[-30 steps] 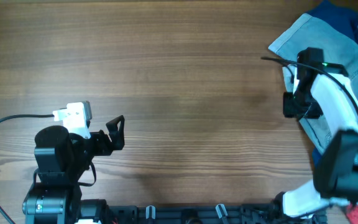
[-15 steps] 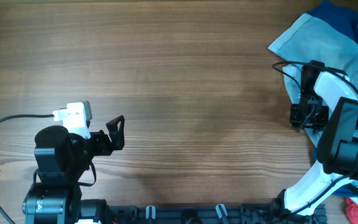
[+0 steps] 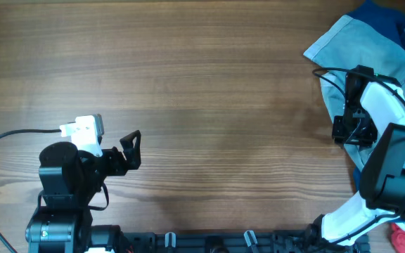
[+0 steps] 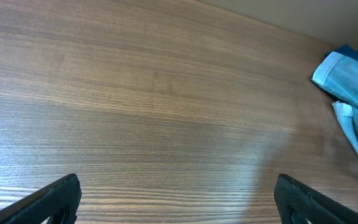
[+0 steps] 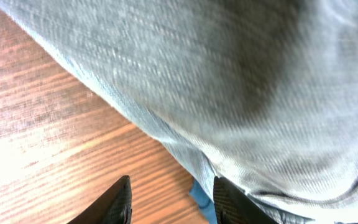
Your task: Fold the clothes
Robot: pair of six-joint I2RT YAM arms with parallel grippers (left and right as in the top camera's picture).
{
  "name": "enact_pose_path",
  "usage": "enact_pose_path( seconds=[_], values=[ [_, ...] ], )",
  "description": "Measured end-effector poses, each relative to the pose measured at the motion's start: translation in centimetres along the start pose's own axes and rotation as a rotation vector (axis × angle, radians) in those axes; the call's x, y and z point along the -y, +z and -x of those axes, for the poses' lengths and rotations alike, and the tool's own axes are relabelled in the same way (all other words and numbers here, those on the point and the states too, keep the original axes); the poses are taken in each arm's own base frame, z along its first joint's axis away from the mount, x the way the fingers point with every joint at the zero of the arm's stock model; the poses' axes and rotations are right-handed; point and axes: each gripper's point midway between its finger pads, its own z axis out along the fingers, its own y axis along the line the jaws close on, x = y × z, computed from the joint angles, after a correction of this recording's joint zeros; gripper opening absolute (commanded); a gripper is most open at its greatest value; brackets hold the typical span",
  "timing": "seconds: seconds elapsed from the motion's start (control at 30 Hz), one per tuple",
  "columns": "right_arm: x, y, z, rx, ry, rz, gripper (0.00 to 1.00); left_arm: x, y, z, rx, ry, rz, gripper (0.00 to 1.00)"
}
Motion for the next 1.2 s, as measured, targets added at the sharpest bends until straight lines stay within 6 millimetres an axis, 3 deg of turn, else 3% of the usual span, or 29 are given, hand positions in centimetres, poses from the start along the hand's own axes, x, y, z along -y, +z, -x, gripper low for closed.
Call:
enact_pose_path(
  seconds=[0.23,0.4,0.43,0.53,0.83,1.0,1.07,1.13,1.2],
  values=[
    [0.1,0.2,0.0,0.002,-0.009,-0.002,0.47,0.0,0.0,0.0,0.000,0.000,0.000,1.00],
    [-0.1,2.6,-0.8,-0.001,0.001,0.000,0.47,0.0,0.0,0.0,0.000,0.000,0.000,1.00],
    [-0.2,3.2,-1.0,-0.001,0.000,-0.003,0.43,0.0,0.0,0.0,-0.001,0.000,0.000,1.00],
    [-0.2,3.7,-1.1,0.016,0.002,-0.015,0.06,0.0,0.0,0.0,0.000,0.000,0.000,1.00],
    [0.1,3.8,-1.4,0.008,0.033,-0.035,0.04,0.0,0.0,0.0,0.000,0.000,0.000,1.00],
    [1.6,0.2,-0.7,0.035,0.079,-0.040,0.04,0.0,0.0,0.0,-0.001,0.000,0.000,1.00],
    [2.7,-2.8,0.0,0.111,0.116,-0.033,0.04,0.0,0.0,0.0,0.000,0.000,0.000,1.00],
    [3.8,-8.0,1.2,0.260,0.158,0.011,0.04,0.0,0.0,0.0,0.000,0.000,0.000,1.00],
    [3.7,-13.1,2.0,0.419,0.146,0.082,0.04,0.0,0.0,0.0,0.000,0.000,0.000,1.00]
  ],
)
